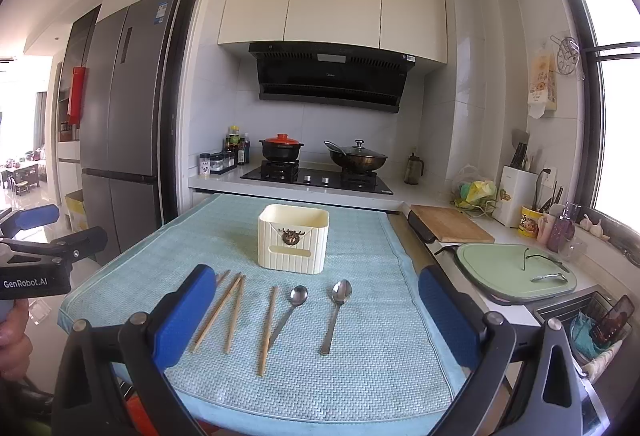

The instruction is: Organize utensils

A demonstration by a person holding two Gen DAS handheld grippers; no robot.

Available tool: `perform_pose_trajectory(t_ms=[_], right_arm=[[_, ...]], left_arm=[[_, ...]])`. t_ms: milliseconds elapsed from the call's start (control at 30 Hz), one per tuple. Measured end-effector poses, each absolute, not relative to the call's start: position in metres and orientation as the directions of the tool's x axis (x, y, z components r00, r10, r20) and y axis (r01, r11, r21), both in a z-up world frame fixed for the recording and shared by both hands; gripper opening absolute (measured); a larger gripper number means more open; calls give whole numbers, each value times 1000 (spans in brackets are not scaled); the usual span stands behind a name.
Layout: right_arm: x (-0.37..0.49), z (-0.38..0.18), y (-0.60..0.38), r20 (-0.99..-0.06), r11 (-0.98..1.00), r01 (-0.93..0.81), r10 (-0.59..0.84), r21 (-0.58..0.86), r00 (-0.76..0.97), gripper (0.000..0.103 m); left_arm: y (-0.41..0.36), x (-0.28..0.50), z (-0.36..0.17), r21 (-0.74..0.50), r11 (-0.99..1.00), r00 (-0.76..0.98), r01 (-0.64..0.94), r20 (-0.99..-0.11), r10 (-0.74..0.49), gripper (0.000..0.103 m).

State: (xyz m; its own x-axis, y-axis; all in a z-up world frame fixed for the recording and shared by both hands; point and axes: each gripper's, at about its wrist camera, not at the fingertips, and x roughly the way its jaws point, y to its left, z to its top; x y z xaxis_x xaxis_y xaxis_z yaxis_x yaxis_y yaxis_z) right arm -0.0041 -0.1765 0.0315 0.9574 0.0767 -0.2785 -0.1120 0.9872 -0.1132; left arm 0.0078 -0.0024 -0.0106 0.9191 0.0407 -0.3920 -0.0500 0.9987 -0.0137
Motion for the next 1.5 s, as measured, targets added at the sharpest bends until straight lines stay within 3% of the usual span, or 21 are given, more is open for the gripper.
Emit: perform_pose_trajectory(t_ms=[1500], right_arm=[[-2, 31, -184, -288, 990, -102, 71, -94, 955, 103]], left_arm=[[-5, 7, -16, -6, 999, 915, -40, -402, 34, 103]])
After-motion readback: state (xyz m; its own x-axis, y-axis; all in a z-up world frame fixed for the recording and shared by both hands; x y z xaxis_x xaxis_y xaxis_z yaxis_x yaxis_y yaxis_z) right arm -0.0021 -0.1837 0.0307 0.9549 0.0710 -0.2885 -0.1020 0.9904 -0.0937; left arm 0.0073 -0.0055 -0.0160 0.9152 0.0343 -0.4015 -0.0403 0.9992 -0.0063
